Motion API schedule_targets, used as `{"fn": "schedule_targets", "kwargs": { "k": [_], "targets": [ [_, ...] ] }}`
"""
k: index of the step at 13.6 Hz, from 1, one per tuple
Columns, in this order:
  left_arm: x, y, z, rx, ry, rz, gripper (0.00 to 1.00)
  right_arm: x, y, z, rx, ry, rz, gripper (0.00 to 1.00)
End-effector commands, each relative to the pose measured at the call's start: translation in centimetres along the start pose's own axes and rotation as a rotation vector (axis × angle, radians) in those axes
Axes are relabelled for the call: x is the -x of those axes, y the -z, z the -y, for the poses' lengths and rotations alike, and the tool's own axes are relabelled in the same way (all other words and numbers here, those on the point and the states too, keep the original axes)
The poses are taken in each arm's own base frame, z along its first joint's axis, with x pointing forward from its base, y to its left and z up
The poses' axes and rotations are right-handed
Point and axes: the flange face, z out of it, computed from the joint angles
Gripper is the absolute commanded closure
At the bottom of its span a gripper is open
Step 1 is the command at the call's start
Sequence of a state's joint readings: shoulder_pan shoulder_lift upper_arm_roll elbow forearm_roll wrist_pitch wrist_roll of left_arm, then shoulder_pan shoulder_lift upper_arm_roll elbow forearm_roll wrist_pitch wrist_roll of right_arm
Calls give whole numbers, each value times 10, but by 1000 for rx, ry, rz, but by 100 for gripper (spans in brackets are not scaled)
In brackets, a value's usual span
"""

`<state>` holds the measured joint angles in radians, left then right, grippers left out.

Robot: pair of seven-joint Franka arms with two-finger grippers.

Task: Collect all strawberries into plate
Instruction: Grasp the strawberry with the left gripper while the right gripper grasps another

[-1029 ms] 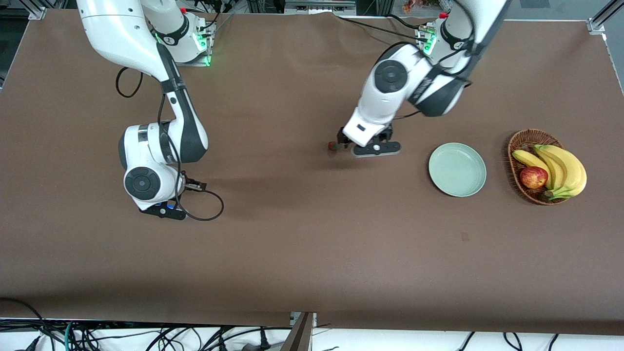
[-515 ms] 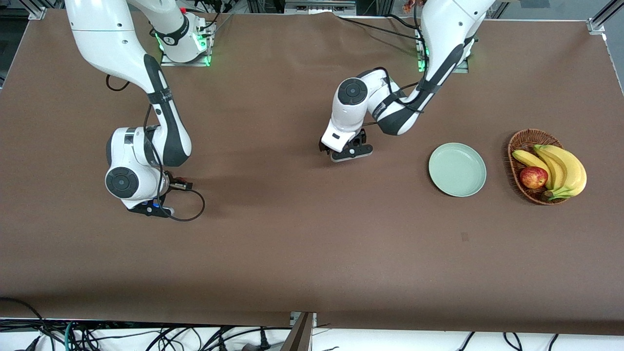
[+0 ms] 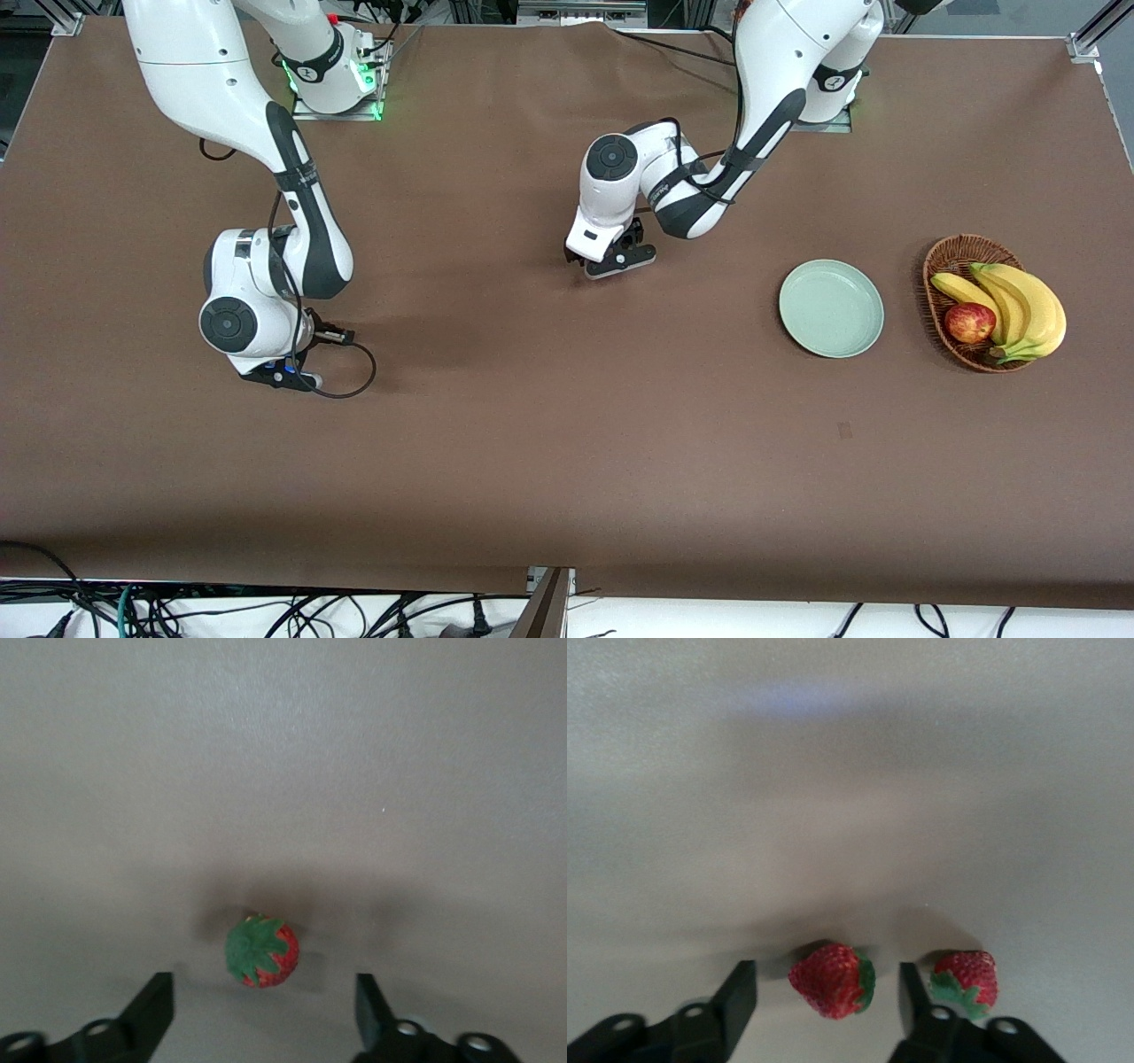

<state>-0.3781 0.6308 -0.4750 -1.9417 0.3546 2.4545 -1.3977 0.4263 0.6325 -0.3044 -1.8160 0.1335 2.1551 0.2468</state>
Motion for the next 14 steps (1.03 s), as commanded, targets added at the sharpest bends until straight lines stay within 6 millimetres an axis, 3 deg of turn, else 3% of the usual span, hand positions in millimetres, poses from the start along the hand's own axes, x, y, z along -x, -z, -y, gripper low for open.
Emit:
{"fn": "schedule_targets", "kwargs": {
  "k": [1,3,5,8,11,14],
  "targets": [
    [-3,0,-6,8,11,-20,57,8,-4,-2,-22,26,-7,37],
    [-7,0,-4,8,16,-22,61,9,-11,-5,-22,31,-15,39],
    [-13,0,-1,6,26,-24,61,12,-18,-6,-22,30,-24,48],
    [-19,0,1,5,33,-27,71,11,-7,-4,-29,39,-30,74],
    [-39,9,9,6,50,-37,75,14,4,1,-39,39,-34,75],
    [-89,45,38,-4,50,-60,80,16,40,31,-131,21,-4,75]
  ]
}}
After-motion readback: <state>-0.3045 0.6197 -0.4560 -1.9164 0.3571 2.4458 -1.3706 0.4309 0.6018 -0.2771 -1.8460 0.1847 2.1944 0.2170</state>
